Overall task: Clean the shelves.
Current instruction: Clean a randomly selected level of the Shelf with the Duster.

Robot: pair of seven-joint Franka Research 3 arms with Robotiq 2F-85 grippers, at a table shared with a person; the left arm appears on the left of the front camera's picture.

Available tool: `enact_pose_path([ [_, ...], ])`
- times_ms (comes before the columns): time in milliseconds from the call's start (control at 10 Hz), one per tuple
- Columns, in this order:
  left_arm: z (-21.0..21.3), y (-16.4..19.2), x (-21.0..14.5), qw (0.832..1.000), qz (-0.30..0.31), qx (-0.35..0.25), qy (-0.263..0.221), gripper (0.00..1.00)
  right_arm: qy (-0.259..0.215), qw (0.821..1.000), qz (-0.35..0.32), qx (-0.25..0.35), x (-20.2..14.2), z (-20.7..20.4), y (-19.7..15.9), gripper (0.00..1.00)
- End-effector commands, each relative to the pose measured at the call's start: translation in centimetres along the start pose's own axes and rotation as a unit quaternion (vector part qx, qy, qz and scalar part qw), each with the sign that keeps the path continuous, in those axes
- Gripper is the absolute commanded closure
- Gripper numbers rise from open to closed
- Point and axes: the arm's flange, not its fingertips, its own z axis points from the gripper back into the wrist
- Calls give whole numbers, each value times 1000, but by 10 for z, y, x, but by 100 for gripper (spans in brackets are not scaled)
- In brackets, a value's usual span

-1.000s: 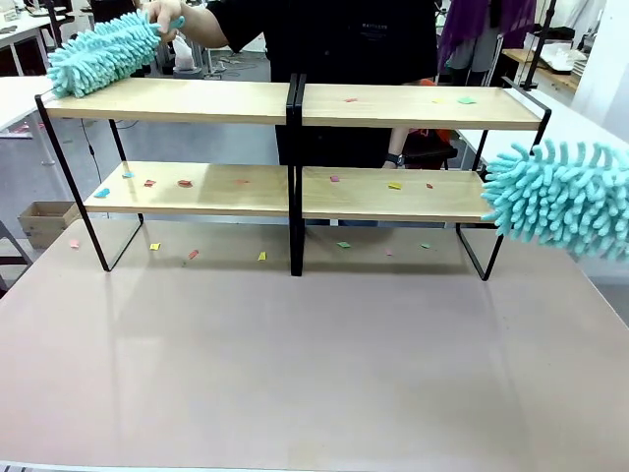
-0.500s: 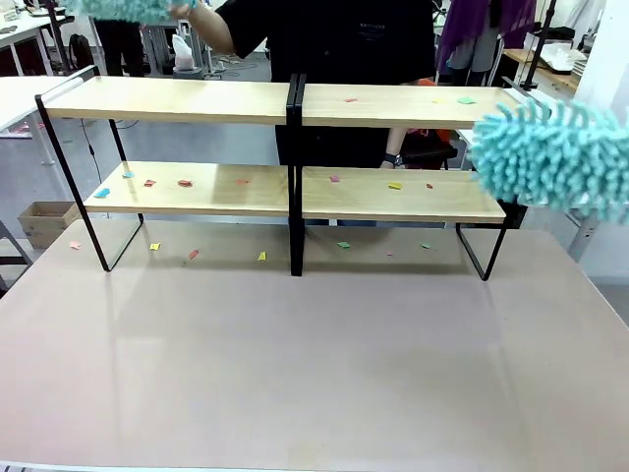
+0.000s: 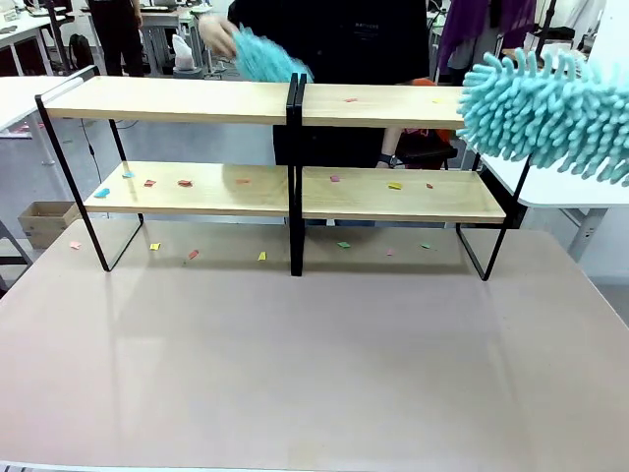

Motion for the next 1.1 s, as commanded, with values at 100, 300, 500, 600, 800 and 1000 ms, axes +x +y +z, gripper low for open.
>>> enact_pose_path([
  [100,0,1,0,1000,-1,0,0,0,7,1000,1,-1,-4,1,1,87],
  [300,0,1,0,1000,-1,0,0,0,7,1000,1,-1,-4,1,1,87],
  [500,0,1,0,1000,-1,0,0,0,7,1000,-4,1,8,-3,1,87],
  [600,0,1,0,1000,-1,0,0,0,-16,1000,4,-7,23,-1,8,87],
  [800,0,1,0,1000,-1,0,0,0,-59,997,-22,-38,64,5,30,87],
  [1000,0,1,0,1000,-1,0,0,0,-75,994,-39,-65,130,5,60,87],
])
